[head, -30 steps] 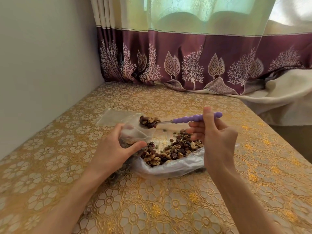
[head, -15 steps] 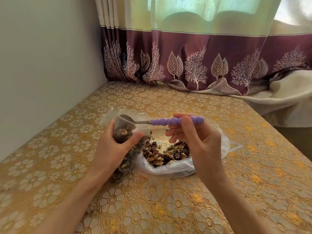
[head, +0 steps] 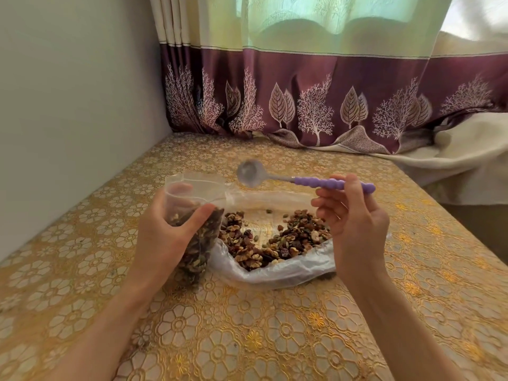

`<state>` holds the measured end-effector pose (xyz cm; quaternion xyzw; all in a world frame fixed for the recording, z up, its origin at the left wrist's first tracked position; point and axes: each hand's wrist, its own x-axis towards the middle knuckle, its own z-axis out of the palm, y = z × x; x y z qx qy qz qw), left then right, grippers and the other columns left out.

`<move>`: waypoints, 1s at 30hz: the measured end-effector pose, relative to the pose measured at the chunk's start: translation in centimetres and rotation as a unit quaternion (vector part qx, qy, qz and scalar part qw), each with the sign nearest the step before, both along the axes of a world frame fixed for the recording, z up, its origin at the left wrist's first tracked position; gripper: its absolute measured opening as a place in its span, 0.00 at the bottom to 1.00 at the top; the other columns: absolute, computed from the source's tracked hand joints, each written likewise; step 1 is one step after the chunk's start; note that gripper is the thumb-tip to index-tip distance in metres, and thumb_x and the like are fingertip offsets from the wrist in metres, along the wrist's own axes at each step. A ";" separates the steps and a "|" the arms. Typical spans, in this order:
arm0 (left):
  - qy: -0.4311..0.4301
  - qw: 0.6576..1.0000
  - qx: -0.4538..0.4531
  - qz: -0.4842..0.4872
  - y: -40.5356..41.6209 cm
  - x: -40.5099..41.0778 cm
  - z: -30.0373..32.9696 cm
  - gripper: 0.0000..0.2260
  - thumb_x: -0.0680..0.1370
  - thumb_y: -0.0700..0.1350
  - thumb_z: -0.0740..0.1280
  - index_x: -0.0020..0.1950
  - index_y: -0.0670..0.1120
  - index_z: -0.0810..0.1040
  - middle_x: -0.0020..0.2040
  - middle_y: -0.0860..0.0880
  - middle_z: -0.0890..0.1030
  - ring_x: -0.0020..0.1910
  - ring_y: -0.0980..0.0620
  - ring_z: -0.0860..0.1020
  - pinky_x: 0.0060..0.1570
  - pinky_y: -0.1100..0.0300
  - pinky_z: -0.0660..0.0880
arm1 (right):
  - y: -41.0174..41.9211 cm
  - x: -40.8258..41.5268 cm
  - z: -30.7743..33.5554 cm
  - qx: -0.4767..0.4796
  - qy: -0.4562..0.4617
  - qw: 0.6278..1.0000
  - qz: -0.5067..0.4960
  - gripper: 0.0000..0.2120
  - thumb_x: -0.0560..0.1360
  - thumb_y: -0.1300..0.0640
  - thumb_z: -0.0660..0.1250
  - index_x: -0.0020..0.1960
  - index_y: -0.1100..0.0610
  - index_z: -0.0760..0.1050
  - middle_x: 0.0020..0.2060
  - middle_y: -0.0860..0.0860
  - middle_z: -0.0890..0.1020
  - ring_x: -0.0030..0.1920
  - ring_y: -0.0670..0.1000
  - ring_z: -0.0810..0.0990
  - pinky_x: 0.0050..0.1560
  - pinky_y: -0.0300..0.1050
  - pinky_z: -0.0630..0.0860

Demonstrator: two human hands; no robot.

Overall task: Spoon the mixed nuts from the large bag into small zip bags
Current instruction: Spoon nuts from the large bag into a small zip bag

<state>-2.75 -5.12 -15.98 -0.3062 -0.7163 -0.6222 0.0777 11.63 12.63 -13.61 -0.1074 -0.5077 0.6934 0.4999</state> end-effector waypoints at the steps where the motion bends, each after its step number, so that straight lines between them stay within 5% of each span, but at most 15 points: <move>1: 0.000 1.000 -0.001 0.003 0.0 -0.1 0.0 0.19 0.63 0.62 0.70 0.51 0.61 0.73 0.44 0.56 0.82 0.43 0.64 0.80 0.41 0.62 0.75 | 0.4 0.0 -0.2 0.014 -0.028 0.999 -0.026 0.12 0.79 0.55 0.61 0.42 0.60 0.78 0.32 0.50 0.83 0.31 0.48 0.80 0.31 0.36 0.76; 8: -0.016 1.000 0.002 -0.011 -0.1 -0.3 -0.1 0.22 0.61 0.62 0.71 0.52 0.62 0.71 0.43 0.53 0.82 0.42 0.64 0.80 0.37 0.67 0.74 | 1.7 -0.2 -1.6 0.127 -0.178 0.971 -0.100 0.16 0.80 0.52 0.60 0.39 0.58 0.78 0.31 0.49 0.84 0.28 0.46 0.78 0.28 0.35 0.71; 12: -0.041 0.998 -0.010 -0.054 -0.2 -0.3 0.2 0.30 0.61 0.61 0.71 0.60 0.54 0.70 0.45 0.64 0.80 0.44 0.68 0.78 0.39 0.62 0.75 | 1.7 -0.3 -1.7 0.163 -0.226 0.958 -0.061 0.17 0.81 0.52 0.59 0.42 0.63 0.78 0.35 0.50 0.85 0.29 0.48 0.79 0.30 0.36 0.71; 16: -0.090 0.988 -0.040 -0.116 -0.7 -0.7 0.4 0.29 0.63 0.56 0.76 0.60 0.62 0.68 0.47 0.59 0.81 0.45 0.65 0.79 0.37 0.67 0.74 | 1.5 -0.1 -1.5 0.149 -0.234 0.961 -0.006 0.17 0.81 0.54 0.58 0.38 0.61 0.77 0.33 0.52 0.85 0.28 0.47 0.78 0.26 0.35 0.70; 21: -0.121 0.974 -0.085 -0.170 -1.6 -1.4 0.6 0.35 0.62 0.46 0.68 0.68 0.61 0.63 0.56 0.55 0.77 0.51 0.56 0.77 0.42 0.59 0.74 | 1.1 -0.3 -1.4 0.114 -0.244 0.962 0.041 0.18 0.80 0.55 0.60 0.36 0.61 0.77 0.30 0.53 0.84 0.26 0.47 0.77 0.23 0.35 0.70; 26: -0.156 0.965 -0.072 -0.197 -1.8 -1.8 0.3 0.36 0.69 0.35 0.70 0.71 0.59 0.62 0.59 0.50 0.77 0.55 0.52 0.78 0.53 0.53 0.75 | 0.9 -0.5 -1.5 0.061 -0.254 0.963 0.064 0.19 0.81 0.55 0.59 0.34 0.61 0.78 0.30 0.55 0.84 0.27 0.47 0.78 0.24 0.35 0.72; 30: -0.159 0.964 -0.004 -0.211 -1.6 -1.8 0.6 0.32 0.63 0.37 0.71 0.66 0.54 0.69 0.53 0.49 0.82 0.53 0.52 0.80 0.42 0.60 0.79 | 1.1 -0.3 -1.4 0.038 -0.246 0.968 0.023 0.19 0.80 0.55 0.60 0.35 0.62 0.77 0.27 0.53 0.83 0.25 0.46 0.79 0.23 0.33 0.73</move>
